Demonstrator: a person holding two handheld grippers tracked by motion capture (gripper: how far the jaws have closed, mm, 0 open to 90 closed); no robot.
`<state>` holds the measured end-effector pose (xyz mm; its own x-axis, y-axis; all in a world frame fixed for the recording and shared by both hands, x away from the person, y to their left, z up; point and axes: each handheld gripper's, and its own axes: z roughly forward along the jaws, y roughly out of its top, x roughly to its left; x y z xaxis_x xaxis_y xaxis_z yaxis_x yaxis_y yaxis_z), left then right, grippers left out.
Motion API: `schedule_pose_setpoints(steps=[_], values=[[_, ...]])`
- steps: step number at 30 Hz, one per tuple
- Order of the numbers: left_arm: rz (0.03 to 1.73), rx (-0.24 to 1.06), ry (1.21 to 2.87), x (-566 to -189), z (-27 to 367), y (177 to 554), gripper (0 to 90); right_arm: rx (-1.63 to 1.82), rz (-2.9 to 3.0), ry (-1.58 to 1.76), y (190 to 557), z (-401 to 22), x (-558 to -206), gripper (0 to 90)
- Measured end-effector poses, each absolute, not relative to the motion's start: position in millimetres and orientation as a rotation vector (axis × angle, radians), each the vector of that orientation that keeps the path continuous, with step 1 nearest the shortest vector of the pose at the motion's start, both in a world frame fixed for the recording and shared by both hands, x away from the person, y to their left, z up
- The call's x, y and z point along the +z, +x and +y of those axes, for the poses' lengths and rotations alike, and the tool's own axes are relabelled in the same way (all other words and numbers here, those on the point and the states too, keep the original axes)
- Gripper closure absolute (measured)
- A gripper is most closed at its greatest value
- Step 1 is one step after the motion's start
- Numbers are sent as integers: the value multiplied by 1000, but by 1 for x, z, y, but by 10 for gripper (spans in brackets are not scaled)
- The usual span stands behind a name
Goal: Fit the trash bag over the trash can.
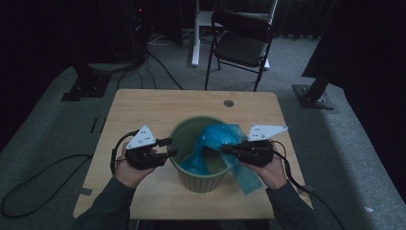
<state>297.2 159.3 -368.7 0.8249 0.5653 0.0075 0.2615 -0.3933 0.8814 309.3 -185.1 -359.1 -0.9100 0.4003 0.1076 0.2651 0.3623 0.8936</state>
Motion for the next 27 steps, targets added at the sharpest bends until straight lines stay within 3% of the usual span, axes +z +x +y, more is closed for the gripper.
schedule_pose_setpoints(steps=[23, 27], values=[[499, 379, 2082, -360, 108, 308, 626, 1642, 2536, 563, 314, -165, -360, 900], [478, 411, 2106, -359, 99, 308, 710, 1639, 2549, 555, 314, -163, -362, 900]])
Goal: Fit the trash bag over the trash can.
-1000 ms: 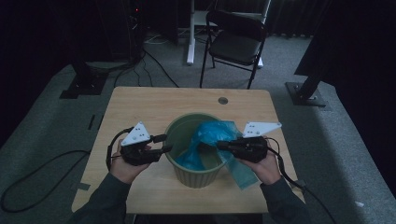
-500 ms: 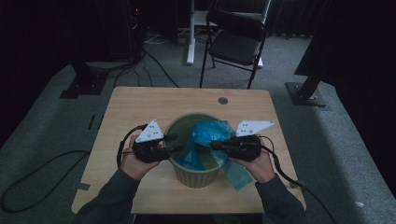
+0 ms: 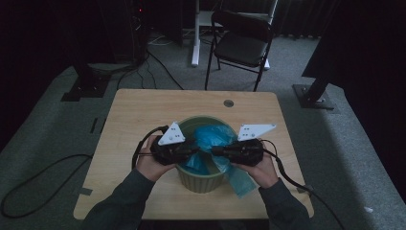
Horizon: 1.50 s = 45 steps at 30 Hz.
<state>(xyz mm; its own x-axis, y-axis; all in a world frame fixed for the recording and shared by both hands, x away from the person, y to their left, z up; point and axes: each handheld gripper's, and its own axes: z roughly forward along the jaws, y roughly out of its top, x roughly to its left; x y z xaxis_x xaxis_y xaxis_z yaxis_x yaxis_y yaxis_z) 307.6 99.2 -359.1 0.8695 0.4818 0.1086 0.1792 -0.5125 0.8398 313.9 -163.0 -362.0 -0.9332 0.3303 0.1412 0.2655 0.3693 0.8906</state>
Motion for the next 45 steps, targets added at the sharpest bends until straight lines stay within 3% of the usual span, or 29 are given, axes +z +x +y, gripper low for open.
schedule_pose_setpoints(steps=[5, 11, 16, 20, 24, 32, 35, 37, 39, 41, 45], values=[[457, 450, 2120, -360, 95, 305, 892, 1630, 2549, 551, 313, -163, -362, 895], [475, 454, 2095, -360, 105, 303, 898, 1647, 2494, 543, 307, -174, -354, 720], [483, 456, 2078, -361, 115, 301, 898, 1732, 2386, 599, 306, -198, -343, 716], [495, 458, 2068, -362, 120, 301, 898, 1704, 2318, 683, 309, -212, -340, 787], [498, 460, 2064, -362, 122, 300, 897, 1646, 2310, 711, 310, -212, -344, 791], [502, 458, 2049, -363, 126, 298, 897, 1569, 2351, 720, 316, -194, -352, 641], [508, 456, 2038, -365, 129, 297, 897, 1541, 2362, 706, 315, -187, -352, 625], [512, 455, 2032, -365, 131, 297, 897, 1521, 2372, 702, 316, -184, -353, 644], [518, 455, 2026, -366, 134, 297, 897, 1475, 2391, 683, 315, -179, -354, 818], [530, 456, 2018, -366, 138, 297, 897, 1462, 2388, 679, 315, -179, -354, 894], [561, 443, 1994, -368, 147, 298, 897, 1455, 2366, 690, 313, -186, -353, 900]])
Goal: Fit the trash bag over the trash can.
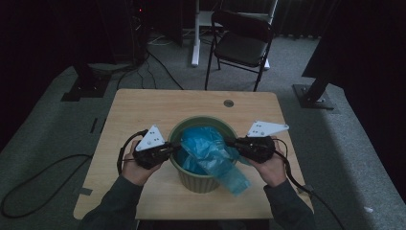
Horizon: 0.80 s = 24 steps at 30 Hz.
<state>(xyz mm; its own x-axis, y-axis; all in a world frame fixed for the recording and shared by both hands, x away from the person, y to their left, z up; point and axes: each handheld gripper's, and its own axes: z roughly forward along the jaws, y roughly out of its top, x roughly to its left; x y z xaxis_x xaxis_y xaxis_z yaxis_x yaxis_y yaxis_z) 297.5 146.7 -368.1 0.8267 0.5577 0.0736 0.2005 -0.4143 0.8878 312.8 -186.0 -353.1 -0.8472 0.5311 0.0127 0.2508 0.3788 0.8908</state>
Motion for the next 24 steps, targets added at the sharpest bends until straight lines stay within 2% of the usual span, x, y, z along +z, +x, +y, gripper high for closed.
schedule_pose_setpoints(steps=[19, 24], values=[[656, 456, 1974, -373, 175, 300, 887, 1426, 2319, 735, 308, -210, -353, 900], [674, 464, 1964, -372, 183, 299, 857, 1429, 2310, 742, 307, -214, -352, 900]])
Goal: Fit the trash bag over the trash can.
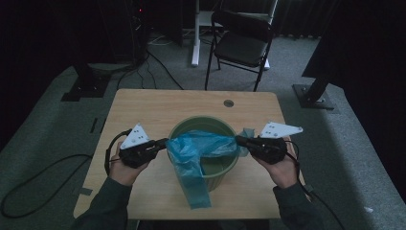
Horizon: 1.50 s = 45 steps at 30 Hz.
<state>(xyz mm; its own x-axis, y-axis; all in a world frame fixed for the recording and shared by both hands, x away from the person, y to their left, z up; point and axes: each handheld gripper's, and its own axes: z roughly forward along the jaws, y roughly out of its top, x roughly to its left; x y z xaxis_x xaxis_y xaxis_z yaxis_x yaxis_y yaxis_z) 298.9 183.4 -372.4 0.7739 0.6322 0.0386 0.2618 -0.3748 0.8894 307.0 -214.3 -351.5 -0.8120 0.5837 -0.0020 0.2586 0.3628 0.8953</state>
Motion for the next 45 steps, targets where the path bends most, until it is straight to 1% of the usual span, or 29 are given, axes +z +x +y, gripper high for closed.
schedule_pose_setpoints(steps=[13, 19, 23, 27, 30, 40, 45], values=[[702, 457, 1952, -372, 198, 296, 703, 1428, 2309, 738, 307, -214, -351, 900], [705, 450, 1926, -366, 208, 295, 680, 1426, 2307, 745, 308, -215, -351, 900], [686, 450, 1935, -362, 207, 293, 645, 1427, 2310, 737, 308, -213, -350, 900], [683, 446, 1931, -360, 207, 294, 639, 1422, 2310, 740, 309, -213, -351, 900], [681, 413, 1916, -359, 209, 296, 636, 1424, 2310, 745, 309, -214, -351, 900], [610, 402, 1920, -343, 193, 299, 596, 1419, 2324, 741, 309, -212, -354, 900], [565, 373, 1953, -339, 174, 303, 547, 1418, 2332, 730, 309, -209, -355, 900]])
